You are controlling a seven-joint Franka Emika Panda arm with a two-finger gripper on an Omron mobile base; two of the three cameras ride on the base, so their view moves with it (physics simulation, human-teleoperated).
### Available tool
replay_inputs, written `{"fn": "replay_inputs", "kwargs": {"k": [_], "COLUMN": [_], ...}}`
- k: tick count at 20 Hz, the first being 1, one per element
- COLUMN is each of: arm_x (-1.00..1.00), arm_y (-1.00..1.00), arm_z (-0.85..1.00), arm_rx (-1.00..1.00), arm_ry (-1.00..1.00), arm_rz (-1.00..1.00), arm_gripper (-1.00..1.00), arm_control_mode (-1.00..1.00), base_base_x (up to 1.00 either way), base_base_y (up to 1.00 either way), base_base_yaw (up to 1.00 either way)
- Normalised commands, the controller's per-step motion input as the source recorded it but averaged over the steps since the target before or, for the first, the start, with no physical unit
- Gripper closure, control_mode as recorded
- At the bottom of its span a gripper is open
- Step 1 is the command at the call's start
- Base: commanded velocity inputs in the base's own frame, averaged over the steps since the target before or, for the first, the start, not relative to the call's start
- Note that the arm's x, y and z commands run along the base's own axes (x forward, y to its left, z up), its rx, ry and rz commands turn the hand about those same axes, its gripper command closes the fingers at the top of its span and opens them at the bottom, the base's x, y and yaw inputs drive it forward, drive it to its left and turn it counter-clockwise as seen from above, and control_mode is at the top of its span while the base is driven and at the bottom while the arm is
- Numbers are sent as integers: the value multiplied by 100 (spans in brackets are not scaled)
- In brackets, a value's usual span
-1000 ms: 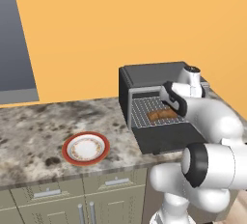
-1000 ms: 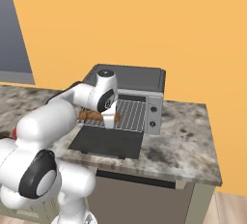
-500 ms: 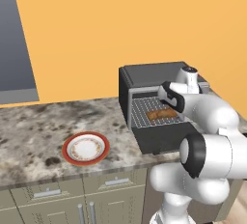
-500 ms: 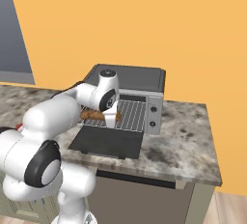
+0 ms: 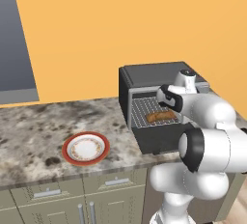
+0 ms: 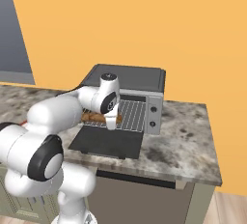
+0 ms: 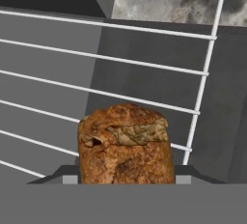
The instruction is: Pull the toaster oven rack outwards. Pick up the baguette from the plate and place it on the toaster oven rack. Close the toaster oven door fully and set the temperature to the lowest setting.
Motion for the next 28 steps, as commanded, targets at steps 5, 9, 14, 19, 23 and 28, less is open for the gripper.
{"fn": "replay_inputs", "kwargs": {"k": [5,9,14,19,23,28], "arm_x": [23,22,11,-3,0,0], "arm_y": [0,0,0,0,0,0], "arm_z": [0,0,0,-3,0,0], "arm_rx": [0,0,0,0,0,0], "arm_ry": [0,0,0,0,0,0], "arm_rz": [0,0,0,0,0,0], "arm_gripper": [100,100,100,100,-100,-100], "arm_control_mode": [-100,-100,-100,-100,-100,-100], "base_base_x": [0,0,0,0,0,0], "base_base_y": [0,0,0,0,0,0], "base_base_yaw": [0,0,0,0,0,0]}}
